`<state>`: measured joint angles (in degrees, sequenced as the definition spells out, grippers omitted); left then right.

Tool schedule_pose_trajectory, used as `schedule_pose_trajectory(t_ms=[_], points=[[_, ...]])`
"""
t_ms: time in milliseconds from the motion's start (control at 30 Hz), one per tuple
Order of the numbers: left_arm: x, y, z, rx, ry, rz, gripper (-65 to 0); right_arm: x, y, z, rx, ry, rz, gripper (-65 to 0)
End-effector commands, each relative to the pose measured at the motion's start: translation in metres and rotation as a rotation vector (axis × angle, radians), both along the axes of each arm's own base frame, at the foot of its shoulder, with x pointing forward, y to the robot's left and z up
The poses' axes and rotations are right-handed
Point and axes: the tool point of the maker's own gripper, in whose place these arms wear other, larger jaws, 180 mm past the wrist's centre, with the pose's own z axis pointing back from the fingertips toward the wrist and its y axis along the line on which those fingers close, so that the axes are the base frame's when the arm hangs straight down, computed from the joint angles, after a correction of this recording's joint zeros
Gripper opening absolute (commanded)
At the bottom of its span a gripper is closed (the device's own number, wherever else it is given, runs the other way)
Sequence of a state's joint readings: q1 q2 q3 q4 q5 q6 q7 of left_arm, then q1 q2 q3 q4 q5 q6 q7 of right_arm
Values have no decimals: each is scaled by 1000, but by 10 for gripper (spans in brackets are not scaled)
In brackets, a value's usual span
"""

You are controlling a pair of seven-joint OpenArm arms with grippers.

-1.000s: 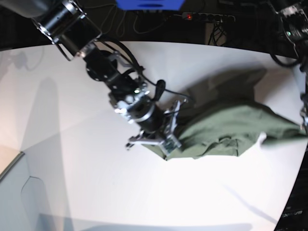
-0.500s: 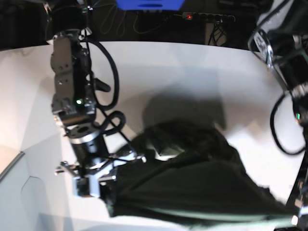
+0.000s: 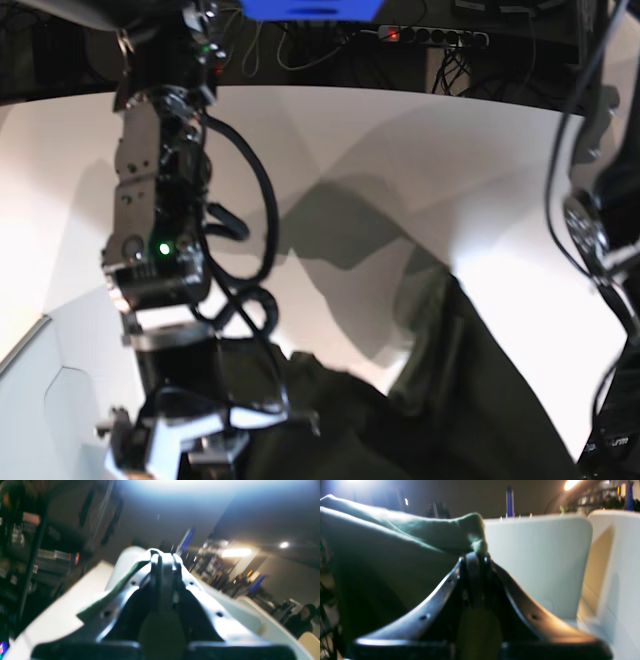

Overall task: Layout the t-shirt on the table in an organized manner, then fold the t-shirt properly
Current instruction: 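Lift the t-shirt with both grippers and shake it out, then lower the t-shirt onto the table and release with the left gripper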

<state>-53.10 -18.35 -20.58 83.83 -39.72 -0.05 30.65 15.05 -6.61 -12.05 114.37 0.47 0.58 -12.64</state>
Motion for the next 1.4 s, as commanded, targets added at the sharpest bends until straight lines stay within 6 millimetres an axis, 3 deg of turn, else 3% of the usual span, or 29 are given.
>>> schedule_pose_trajectory(t_ms=[0, 133, 200, 367, 467, 533, 667, 900, 1000, 1067, 1200, 1300, 1333, 1367], points=[[-16, 7, 41, 10, -106, 29, -649, -5, 1, 21, 29, -72, 0, -650], [-18, 7, 67, -4, -153, 22, -649, -5, -1, 20, 46, -65, -6, -650], [-10, 0, 71, 3, -141, 5, -649, -6, -4, 5, 48, -26, -16, -650], [25, -19, 53, 22, -94, -13, -649, -11, -23, -33, 48, 71, -69, -650], [51, -58, 33, 73, -78, -39, -649, -19, -40, -56, 30, 105, -112, -650], [67, -75, 9, 92, -48, -47, -649, -27, -50, -71, 27, 122, -140, -650], [96, -131, -39, 122, 12, -102, -646, -44, -79, -103, 17, 177, -224, -650], [126, -248, -137, 154, 196, -240, -638, -77, -115, -159, -22, 341, -322, -650], [127, -311, -187, 219, 330, -321, -537, -88, -120, -174, -32, 391, -336, -650], [122, -341, -215, 276, 395, -361, -448, -93, -124, -180, -37, 411, -346, -650], [108, -355, -265, 403, 464, -389, -329, -95, -129, -190, -41, 438, -360, -650], [90, -370, -290, 399, 483, -431, -298, -96, -133, -195, -42, 453, -369, -650], [84, -369, -300, 390, 495, -440, -296, -96, -133, -196, -42, 456, -369, -650], [82, -356, -310, 384, 504, -430, -297, -96, -133, -198, -42, 461, -369, -650]])
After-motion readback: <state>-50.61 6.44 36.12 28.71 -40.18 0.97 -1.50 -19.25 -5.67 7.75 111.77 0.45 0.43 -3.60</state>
